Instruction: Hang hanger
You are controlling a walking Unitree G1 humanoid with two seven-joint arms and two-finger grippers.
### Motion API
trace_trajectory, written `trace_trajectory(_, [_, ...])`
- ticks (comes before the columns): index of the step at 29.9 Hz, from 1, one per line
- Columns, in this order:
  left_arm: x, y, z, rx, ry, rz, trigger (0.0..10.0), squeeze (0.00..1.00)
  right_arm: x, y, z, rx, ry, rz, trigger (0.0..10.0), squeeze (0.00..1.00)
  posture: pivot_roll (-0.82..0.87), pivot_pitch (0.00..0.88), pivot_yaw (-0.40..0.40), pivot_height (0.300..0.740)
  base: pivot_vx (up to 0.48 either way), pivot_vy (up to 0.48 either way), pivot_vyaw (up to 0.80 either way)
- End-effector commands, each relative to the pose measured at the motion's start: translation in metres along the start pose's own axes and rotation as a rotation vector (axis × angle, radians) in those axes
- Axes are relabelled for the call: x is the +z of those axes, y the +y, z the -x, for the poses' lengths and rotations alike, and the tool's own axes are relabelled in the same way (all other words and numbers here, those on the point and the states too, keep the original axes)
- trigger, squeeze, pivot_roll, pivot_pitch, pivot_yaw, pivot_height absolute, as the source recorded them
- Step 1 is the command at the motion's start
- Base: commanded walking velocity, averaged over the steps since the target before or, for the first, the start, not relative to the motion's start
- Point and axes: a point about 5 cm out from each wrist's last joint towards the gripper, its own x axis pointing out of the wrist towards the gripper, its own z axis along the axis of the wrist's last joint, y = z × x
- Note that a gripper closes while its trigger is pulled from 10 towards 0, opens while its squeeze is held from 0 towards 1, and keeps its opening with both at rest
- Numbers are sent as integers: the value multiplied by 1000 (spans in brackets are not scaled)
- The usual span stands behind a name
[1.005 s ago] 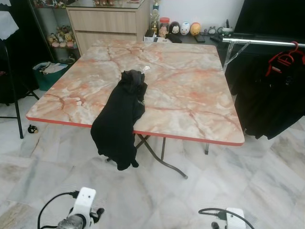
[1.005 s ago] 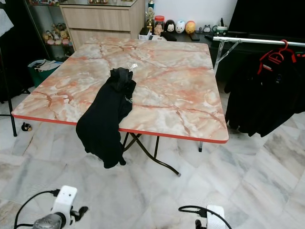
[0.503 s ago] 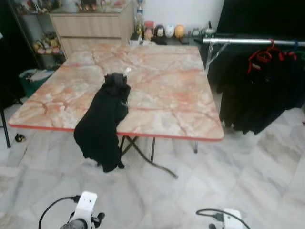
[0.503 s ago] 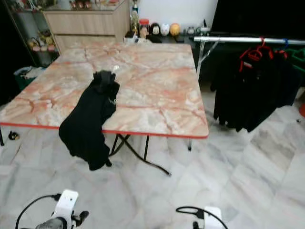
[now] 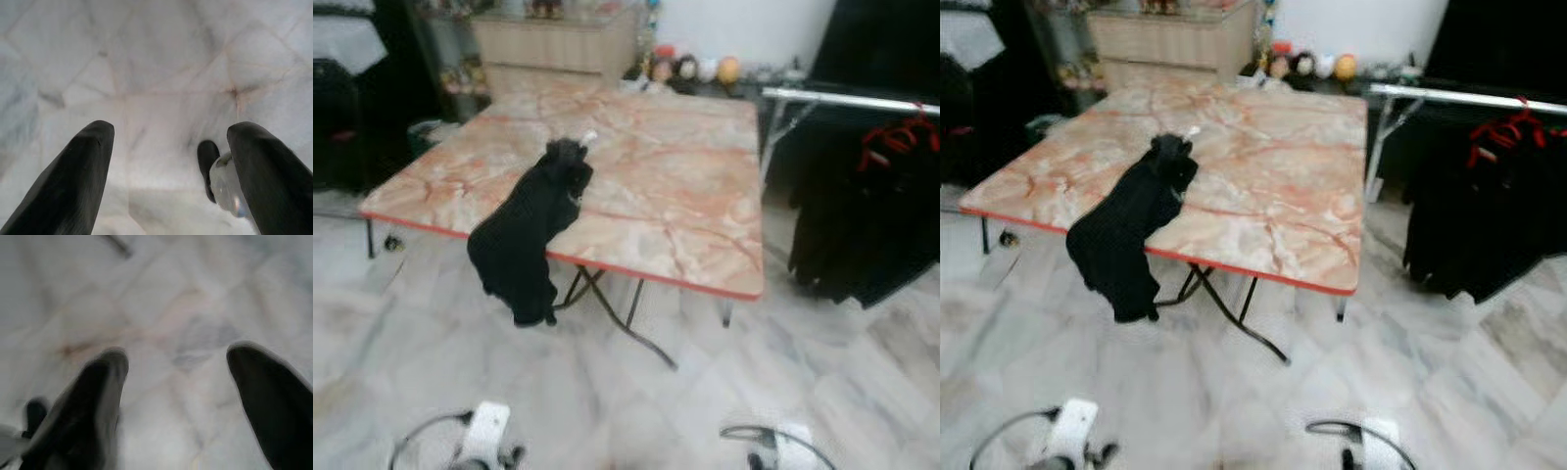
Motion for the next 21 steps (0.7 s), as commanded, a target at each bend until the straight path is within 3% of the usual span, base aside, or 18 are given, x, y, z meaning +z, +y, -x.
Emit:
trace_trajectory(1, [4,-4,-1,-9,-14,1,10000,0,-2,-5,1,-13,5,-7,10000,0,121,0,-26,740,0,-405,0])
trace_trajectory(21, [2,-4,-1,-9,-12,13,10000,0,-1,-1,1,7,-4,13,10000,0,114,0,-30,740,0,-404,0])
